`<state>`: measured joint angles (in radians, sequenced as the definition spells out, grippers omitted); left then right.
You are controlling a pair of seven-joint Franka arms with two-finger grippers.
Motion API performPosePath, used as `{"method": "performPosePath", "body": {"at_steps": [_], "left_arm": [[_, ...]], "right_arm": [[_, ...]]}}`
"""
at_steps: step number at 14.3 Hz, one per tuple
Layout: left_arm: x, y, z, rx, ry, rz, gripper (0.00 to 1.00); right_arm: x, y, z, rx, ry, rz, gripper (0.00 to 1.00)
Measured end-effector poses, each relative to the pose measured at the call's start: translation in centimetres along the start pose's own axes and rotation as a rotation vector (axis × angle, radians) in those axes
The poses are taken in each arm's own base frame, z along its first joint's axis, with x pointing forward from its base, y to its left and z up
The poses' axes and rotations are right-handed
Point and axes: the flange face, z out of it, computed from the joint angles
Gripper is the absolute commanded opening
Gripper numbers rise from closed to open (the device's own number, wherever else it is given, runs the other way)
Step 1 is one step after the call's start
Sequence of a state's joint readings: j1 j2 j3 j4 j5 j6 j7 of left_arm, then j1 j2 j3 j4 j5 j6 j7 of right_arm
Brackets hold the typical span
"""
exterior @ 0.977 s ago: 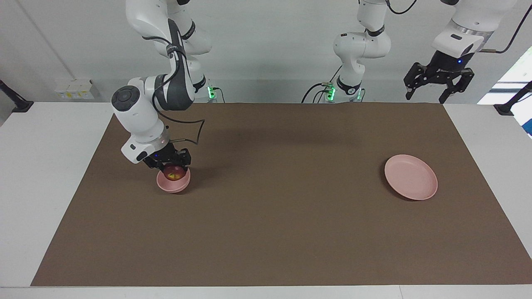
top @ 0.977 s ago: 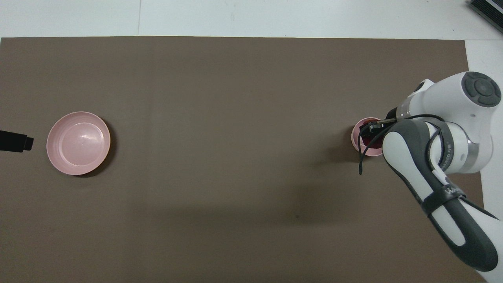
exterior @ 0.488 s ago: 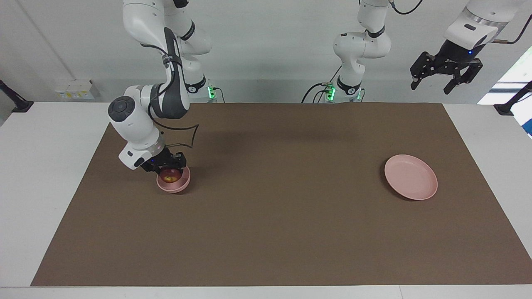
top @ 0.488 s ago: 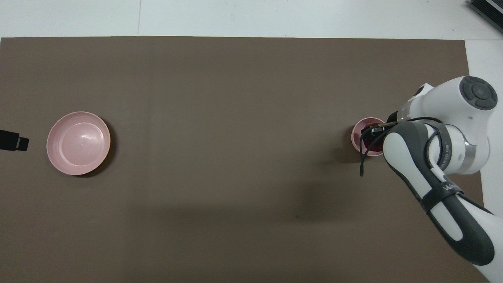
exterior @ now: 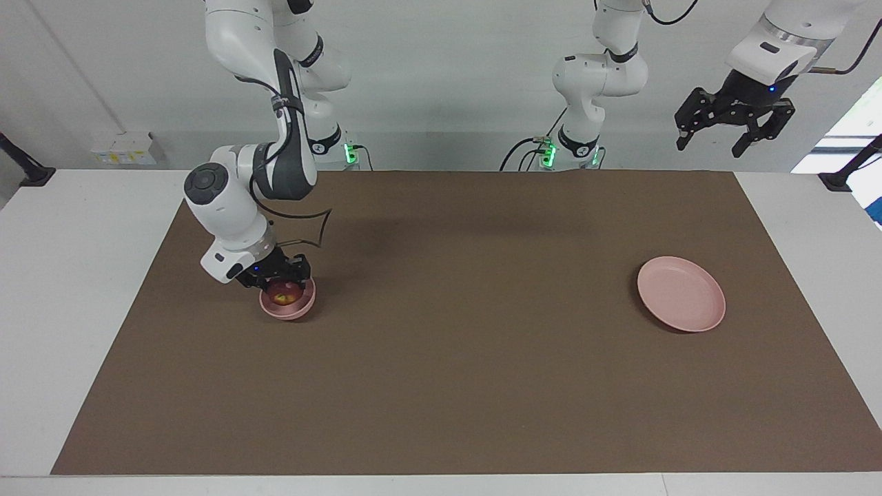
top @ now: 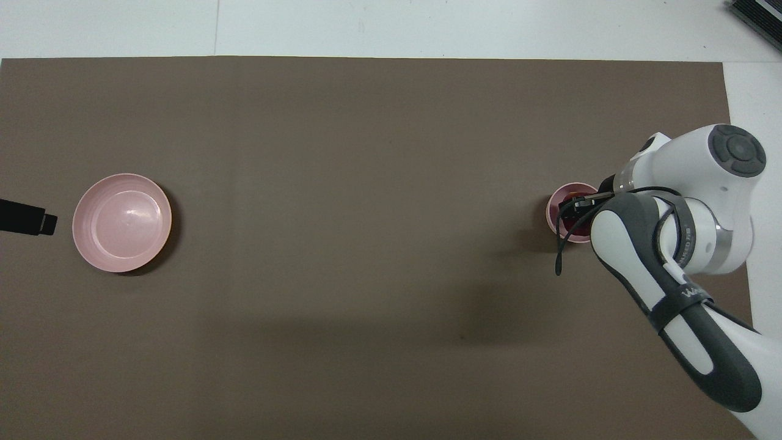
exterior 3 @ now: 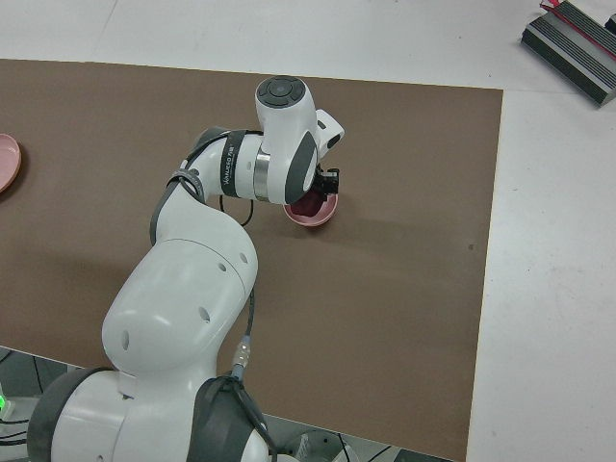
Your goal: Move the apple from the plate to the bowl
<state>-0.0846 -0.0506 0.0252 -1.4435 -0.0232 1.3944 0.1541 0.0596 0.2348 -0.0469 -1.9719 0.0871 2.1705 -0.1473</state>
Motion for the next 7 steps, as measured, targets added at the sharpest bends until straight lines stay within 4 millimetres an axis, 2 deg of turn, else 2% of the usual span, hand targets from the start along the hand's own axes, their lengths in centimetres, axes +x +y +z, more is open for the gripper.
{"method": "performPosePath", "body": {"at_steps": [6, 7], "left_arm": [[-0.24, -0.27, -0.18, 0.002, -0.004, -0.017, 1.00], [-0.34, -0.30, -0.20, 0.001, -0.007, -0.024, 1.00]], "right_arm": [[-0.01, -0.06, 0.57, 0.001, -0.009, -0.001, 0.00], [-0.01, -0.06, 0.58, 0.001, -0.010, -0.001, 0.04]]}}
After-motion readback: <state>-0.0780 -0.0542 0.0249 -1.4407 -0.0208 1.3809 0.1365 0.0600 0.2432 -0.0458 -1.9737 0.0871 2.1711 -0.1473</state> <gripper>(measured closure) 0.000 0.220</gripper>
